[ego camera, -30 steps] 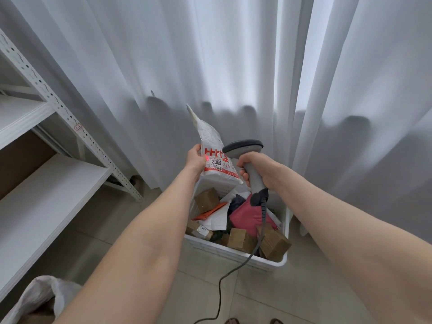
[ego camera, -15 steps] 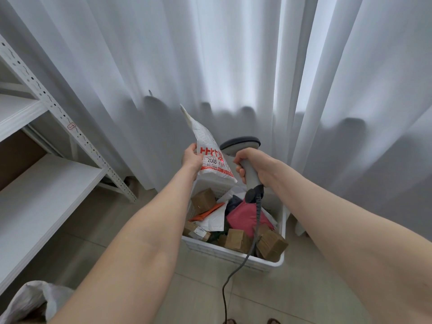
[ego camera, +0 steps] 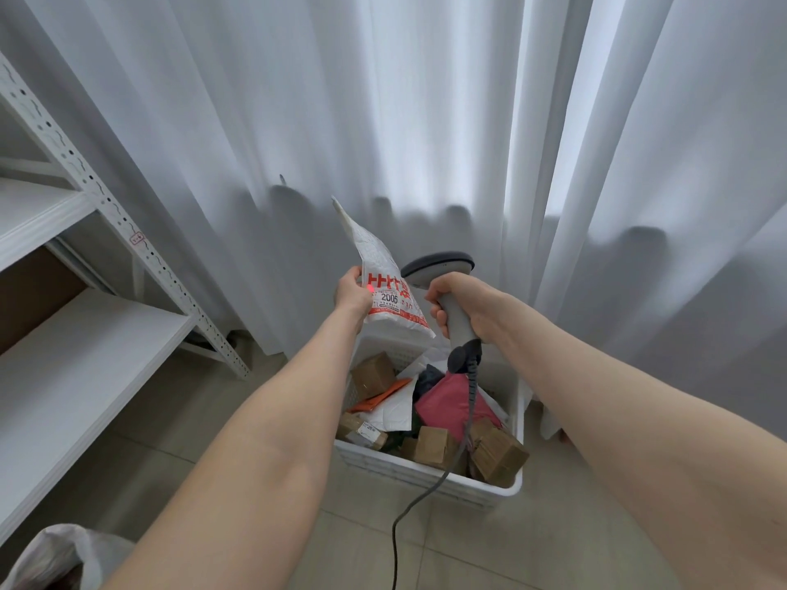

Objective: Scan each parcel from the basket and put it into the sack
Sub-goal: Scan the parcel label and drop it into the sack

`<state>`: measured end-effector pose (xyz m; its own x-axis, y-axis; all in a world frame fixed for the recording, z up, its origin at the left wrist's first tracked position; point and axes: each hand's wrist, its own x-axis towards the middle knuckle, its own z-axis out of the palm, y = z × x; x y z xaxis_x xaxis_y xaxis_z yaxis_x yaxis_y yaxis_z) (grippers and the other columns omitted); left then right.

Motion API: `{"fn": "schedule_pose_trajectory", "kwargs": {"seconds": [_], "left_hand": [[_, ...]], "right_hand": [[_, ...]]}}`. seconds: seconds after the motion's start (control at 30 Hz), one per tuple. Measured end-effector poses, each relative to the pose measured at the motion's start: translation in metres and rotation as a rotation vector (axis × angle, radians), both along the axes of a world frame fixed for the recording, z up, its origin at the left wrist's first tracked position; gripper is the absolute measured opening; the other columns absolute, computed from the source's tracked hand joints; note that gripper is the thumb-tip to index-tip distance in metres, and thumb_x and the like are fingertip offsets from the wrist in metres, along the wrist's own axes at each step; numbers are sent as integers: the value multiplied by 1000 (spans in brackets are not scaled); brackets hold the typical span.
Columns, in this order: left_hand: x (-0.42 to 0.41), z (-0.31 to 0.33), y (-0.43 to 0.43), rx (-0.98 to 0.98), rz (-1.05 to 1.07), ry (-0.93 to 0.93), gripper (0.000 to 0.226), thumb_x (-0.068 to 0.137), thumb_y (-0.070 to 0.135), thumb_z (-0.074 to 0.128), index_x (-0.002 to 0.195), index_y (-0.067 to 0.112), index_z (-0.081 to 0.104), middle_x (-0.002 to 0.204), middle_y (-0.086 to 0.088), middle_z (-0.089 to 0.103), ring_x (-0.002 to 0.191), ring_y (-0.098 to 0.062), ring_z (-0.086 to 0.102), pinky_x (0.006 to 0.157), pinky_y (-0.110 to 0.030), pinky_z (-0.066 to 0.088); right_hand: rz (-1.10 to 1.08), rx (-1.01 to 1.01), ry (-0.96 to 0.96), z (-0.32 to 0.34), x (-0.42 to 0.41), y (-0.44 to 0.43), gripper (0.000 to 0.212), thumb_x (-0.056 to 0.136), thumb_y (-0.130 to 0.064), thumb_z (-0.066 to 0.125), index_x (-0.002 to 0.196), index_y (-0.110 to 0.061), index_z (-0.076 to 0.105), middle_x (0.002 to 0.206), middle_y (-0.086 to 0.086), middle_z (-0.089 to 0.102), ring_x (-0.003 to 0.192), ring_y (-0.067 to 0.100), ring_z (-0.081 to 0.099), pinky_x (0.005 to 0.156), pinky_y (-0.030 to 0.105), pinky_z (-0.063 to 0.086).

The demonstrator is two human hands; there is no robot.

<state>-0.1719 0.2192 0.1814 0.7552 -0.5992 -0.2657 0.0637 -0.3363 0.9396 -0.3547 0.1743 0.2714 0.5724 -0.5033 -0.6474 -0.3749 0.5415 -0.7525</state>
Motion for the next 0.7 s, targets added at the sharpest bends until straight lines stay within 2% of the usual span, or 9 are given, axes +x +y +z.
{"fn": "schedule_pose_trajectory", "kwargs": {"seconds": [0.1, 0.27, 0.57, 0.7], "left_hand": [[1, 3, 3, 5, -10, -9, 31, 100, 11, 48, 131, 15, 50, 114, -3, 62, 97, -22, 65, 84, -38, 57], [3, 6, 8, 14, -11, -18, 34, 100, 12, 47, 134, 13, 49, 120, -6, 61, 105, -26, 64, 88, -41, 56], [8, 13, 16, 14, -11, -14, 31, 100, 13, 48, 131, 16, 51, 116, -2, 63, 95, -21, 66, 77, -34, 58], [10, 15, 20, 22, -11, -30, 33, 101, 13, 47, 133, 15, 49, 114, -1, 60, 98, -22, 65, 77, -33, 56]], "right_hand": [[-8, -9, 4, 0, 3, 4, 8, 88, -7, 53, 80, -9, 51, 59, 3, 51, 42, 9, 45, 43, 16, 42], [-17, -23, -2, 2, 5, 7, 3, 87, -6, 54, 86, -8, 53, 61, 5, 53, 43, 9, 45, 43, 17, 43], [-22, -5, -7, 0, 8, 14, 3, 87, -6, 55, 89, -7, 53, 61, 5, 53, 40, 9, 46, 42, 16, 44], [-7, -9, -7, 0, 13, 18, 4, 87, -6, 55, 89, -7, 52, 58, 4, 54, 40, 9, 46, 43, 16, 44]]}}
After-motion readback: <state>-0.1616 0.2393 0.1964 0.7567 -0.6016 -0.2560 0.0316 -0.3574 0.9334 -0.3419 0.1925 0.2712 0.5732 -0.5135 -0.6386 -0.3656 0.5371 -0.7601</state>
